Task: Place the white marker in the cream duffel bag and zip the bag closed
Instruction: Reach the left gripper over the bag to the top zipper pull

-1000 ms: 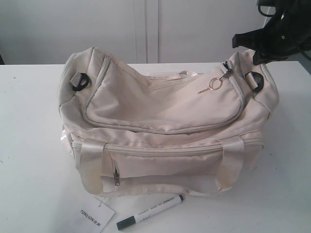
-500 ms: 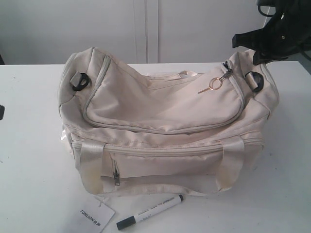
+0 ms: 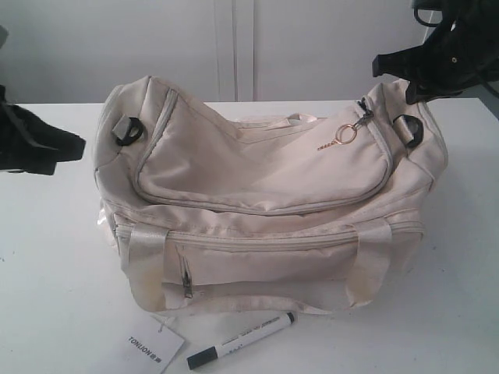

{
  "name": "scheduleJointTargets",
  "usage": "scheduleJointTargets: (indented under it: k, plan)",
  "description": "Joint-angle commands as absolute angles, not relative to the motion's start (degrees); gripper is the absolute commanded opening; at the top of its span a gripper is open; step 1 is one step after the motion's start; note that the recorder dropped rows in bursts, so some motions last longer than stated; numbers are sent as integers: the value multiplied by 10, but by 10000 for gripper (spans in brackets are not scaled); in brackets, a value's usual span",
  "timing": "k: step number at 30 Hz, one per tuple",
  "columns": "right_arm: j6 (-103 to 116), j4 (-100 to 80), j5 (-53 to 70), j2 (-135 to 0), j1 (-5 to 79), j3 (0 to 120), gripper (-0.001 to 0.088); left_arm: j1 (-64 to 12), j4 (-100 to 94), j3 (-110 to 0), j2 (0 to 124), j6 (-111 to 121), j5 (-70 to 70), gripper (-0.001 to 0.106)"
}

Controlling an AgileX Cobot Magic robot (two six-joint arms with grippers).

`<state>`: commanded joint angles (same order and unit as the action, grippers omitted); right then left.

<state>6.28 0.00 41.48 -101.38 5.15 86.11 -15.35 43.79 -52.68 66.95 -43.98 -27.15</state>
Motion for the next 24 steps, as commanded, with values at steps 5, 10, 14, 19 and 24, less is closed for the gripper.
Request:
scheduleJointTargets:
  k: [5,10,14,19,24]
  plan:
    - [63,0,415,-1014,51,861,0,-208,437,-569,715,-440,-259,0]
    - [63,0,415,-1014,51,861,0,-249,437,-616,771,-440,-255,0]
    - [63,0,415,-1014,51,861,0,-272,437,-647,810,-440,-252,0]
    - [63,0,415,-1014,51,861,0,-283,440,-685,850,-440,-264,0]
    - [63,0,415,-1014,51,861,0,-283,441,-728,882,-439,-294,0]
